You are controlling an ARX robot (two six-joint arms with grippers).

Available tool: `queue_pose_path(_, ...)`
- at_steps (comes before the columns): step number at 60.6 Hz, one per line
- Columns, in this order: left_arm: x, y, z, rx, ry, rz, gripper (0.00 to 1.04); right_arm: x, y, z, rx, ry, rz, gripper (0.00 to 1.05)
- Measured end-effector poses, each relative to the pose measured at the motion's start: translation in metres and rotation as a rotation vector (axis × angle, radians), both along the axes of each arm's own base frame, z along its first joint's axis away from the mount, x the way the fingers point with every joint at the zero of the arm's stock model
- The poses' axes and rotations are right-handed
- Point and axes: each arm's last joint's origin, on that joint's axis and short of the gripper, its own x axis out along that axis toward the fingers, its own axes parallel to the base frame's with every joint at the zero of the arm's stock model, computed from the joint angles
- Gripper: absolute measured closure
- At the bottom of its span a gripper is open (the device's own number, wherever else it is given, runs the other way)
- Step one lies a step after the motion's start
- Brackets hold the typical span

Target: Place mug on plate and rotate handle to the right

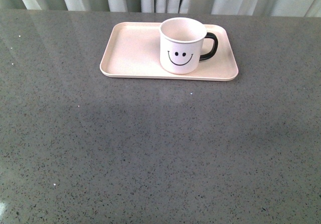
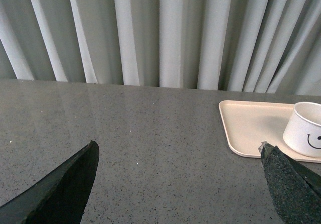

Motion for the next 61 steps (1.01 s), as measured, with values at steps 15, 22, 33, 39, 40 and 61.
queue_pose_path(15,0.000,0.000,0.000,0.000,0.000,0.000,0.09,-0.007,0.000,0.001,0.000,-0.003,0.000,1.03)
queue_pose_path(22,0.000,0.000,0.000,0.000,0.000,0.000,0.09,-0.009,0.000,0.001,0.000,-0.003,0.000,1.03)
queue_pose_path(33,0.000,0.000,0.000,0.000,0.000,0.000,0.09,-0.013,0.000,0.000,0.000,-0.003,0.000,1.03)
queue_pose_path(39,0.000,0.000,0.000,0.000,0.000,0.000,0.09,-0.014,0.000,0.000,0.000,-0.003,0.000,1.03)
queue_pose_path(40,0.000,0.000,0.000,0.000,0.000,0.000,0.09,-0.014,0.000,0.000,0.000,-0.003,0.000,1.03)
queue_pose_path(61,0.000,0.000,0.000,0.000,0.000,0.000,0.09,-0.026,0.000,-0.003,0.000,0.003,0.000,1.03)
